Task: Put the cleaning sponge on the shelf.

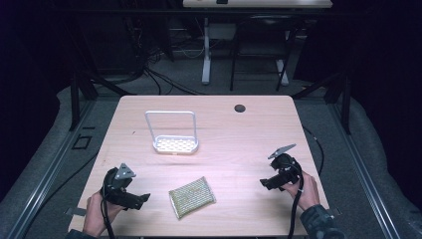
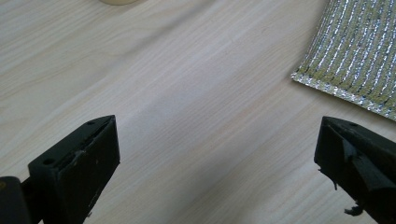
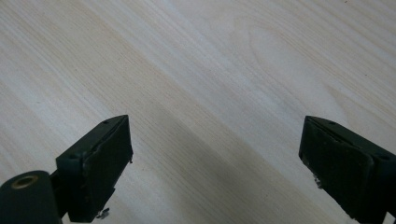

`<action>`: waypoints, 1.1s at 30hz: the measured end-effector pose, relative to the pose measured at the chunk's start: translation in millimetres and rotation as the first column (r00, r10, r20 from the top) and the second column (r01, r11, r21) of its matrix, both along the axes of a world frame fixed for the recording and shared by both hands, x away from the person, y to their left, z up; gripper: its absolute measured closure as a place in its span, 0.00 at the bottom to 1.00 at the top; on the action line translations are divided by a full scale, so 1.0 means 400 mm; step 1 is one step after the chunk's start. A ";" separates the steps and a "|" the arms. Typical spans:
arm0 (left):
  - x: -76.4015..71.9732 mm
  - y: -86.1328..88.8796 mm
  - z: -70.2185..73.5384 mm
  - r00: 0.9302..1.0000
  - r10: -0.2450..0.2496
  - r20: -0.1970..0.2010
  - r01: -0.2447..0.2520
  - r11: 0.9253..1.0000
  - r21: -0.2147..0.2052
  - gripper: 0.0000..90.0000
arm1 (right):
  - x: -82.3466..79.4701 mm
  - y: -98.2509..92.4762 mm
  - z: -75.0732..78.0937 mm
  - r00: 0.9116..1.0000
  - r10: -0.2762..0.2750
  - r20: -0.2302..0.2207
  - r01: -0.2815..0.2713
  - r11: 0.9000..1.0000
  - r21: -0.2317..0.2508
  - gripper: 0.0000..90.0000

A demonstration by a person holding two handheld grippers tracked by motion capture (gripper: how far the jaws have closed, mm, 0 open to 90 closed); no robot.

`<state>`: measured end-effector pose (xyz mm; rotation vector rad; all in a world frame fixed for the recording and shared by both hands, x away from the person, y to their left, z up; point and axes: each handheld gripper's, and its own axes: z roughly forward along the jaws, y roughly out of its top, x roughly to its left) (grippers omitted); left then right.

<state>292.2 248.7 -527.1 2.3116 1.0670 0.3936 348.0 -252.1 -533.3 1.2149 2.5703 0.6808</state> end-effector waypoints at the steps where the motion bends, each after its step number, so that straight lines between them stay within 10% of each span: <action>1: 0.000 0.000 0.001 1.000 -0.004 0.000 0.004 1.000 -0.002 0.00 | 0.000 -0.001 -0.001 1.000 0.001 0.006 -0.001 1.000 0.000 0.10; 20: -0.013 -0.071 0.012 0.997 -0.072 0.002 0.072 0.995 -0.068 0.00 | -0.002 0.013 0.002 0.999 0.037 0.007 -0.037 0.999 -0.008 0.11; 33: -0.012 -0.147 0.003 0.989 -0.147 -0.028 0.146 0.988 -0.042 0.00 | -0.002 0.016 0.005 0.999 0.047 0.002 -0.047 0.999 -0.011 0.11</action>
